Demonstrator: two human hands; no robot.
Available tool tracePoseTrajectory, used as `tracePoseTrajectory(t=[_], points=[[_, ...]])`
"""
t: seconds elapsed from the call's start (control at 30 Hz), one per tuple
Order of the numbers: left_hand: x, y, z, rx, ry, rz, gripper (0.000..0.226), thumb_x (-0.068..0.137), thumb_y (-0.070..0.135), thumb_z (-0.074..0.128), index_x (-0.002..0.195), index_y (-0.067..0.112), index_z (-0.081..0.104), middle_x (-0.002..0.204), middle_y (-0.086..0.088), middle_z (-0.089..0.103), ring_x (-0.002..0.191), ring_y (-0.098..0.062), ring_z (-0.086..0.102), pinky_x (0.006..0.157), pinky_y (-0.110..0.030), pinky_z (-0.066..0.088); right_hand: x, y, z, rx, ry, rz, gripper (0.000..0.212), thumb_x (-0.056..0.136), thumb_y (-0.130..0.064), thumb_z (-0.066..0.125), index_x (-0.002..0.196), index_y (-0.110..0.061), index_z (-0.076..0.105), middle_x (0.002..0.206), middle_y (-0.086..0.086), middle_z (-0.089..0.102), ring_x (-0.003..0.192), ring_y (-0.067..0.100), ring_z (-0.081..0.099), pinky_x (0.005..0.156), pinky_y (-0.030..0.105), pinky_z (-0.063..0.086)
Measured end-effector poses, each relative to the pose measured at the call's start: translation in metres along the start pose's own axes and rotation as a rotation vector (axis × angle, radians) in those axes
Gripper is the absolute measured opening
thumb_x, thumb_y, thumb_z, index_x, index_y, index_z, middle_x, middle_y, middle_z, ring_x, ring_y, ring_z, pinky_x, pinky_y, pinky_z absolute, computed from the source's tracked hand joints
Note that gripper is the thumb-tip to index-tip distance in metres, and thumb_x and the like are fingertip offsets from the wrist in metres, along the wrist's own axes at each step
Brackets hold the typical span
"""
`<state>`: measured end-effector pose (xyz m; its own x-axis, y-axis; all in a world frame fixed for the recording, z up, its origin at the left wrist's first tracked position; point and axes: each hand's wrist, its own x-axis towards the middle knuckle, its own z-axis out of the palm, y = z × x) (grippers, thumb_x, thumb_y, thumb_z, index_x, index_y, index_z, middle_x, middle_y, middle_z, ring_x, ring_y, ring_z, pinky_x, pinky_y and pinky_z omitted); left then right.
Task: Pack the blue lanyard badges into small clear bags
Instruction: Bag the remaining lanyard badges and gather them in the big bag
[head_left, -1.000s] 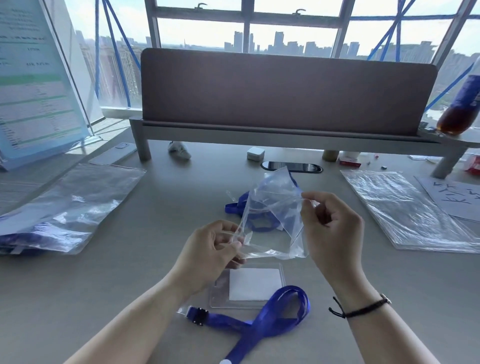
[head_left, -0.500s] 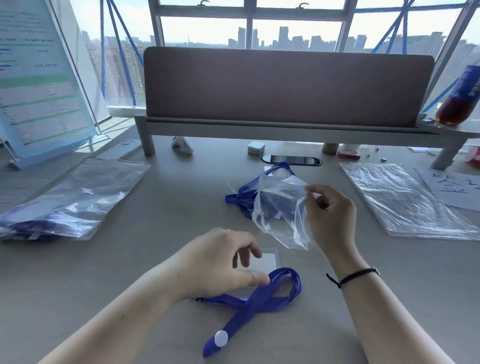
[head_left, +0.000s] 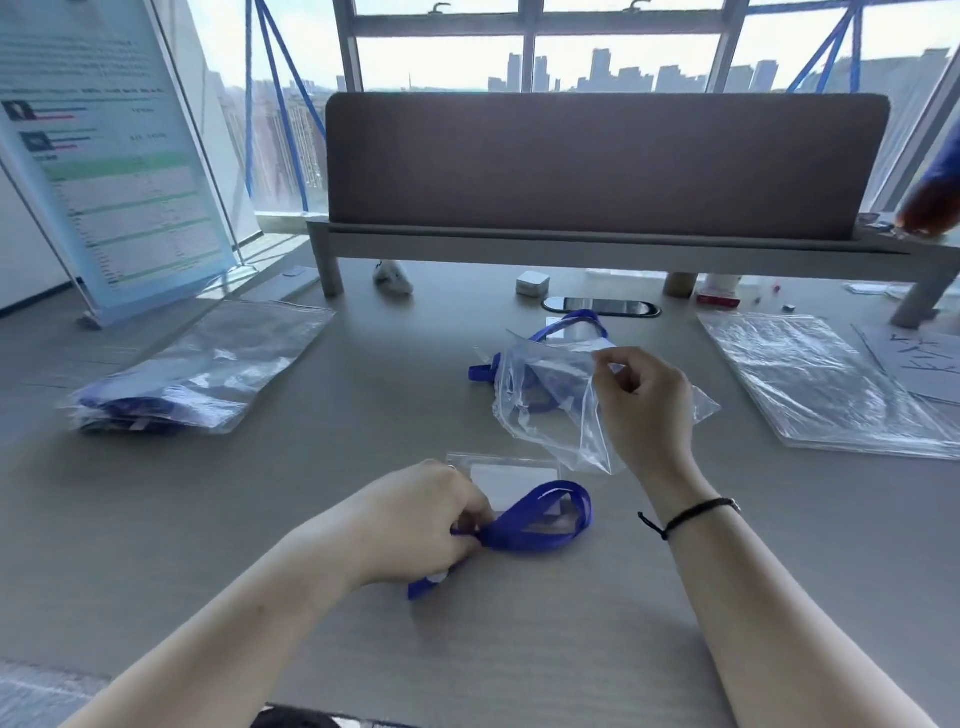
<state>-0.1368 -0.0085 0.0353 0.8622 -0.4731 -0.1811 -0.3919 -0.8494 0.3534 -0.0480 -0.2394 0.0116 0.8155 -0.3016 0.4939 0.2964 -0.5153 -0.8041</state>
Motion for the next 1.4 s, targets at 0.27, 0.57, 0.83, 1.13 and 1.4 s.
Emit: tracePoseTrajectory(t=[0.27,0.57,0.83,1.13,1.4], points=[[-0.003,-0.002,-0.003,-0.028,0.161,0.042,0.035,0.091,0.013,0.048,0.105,0.032,0.074,0.058,0.022,0.058,0.070,0.002,0.060,0.072,-0.026,0.053,-0.004,-0.007,-0.001,-0.006,-0.002,-0.010,0.014,0.089,-0.016,0.069,0.082,-0.028,0.072,0.055,-0.011,0.057,0.056,-0.002,0.054,0.052,0.008,0.037],[0.010,-0.015,-0.007,-0.885,0.313,-0.060,0.040,0.097,-0.011,0.039,0.091,0.006,0.076,0.084,-0.013,0.076,0.076,-0.026,0.073,0.073,-0.036,0.062,-0.005,-0.008,0.000,0.017,-0.013,-0.026,0.019,0.090,-0.015,0.069,0.079,-0.030,0.069,0.052,-0.008,0.055,0.053,0.002,0.050,0.051,0.010,0.037],[0.023,-0.014,0.001,-1.230,0.702,-0.082,0.015,0.073,0.022,0.079,0.071,0.011,0.070,0.078,-0.018,0.070,0.079,-0.047,0.065,0.073,-0.041,0.050,-0.005,-0.008,0.002,0.025,-0.038,-0.048,0.015,0.089,-0.012,0.069,0.083,-0.025,0.074,0.051,-0.003,0.054,0.050,0.006,0.047,0.050,0.011,0.036],[0.035,0.015,-0.015,-1.630,0.554,-0.108,0.022,0.089,-0.010,0.061,0.102,0.007,0.064,0.084,-0.010,0.072,0.065,-0.025,0.072,0.052,-0.031,0.056,-0.008,-0.009,0.006,0.037,-0.041,-0.086,0.023,0.087,-0.011,0.070,0.078,-0.032,0.070,0.057,0.003,0.061,0.057,0.019,0.055,0.055,0.020,0.042],[0.078,0.038,-0.028,-1.792,0.202,-0.313,0.017,0.097,0.000,0.055,0.113,-0.002,0.062,0.099,-0.021,0.062,0.078,-0.034,0.067,0.059,-0.036,0.060,-0.008,-0.015,0.003,0.052,-0.051,-0.075,0.013,0.088,-0.012,0.070,0.085,-0.024,0.074,0.057,-0.004,0.056,0.048,0.007,0.045,0.051,0.013,0.036]])
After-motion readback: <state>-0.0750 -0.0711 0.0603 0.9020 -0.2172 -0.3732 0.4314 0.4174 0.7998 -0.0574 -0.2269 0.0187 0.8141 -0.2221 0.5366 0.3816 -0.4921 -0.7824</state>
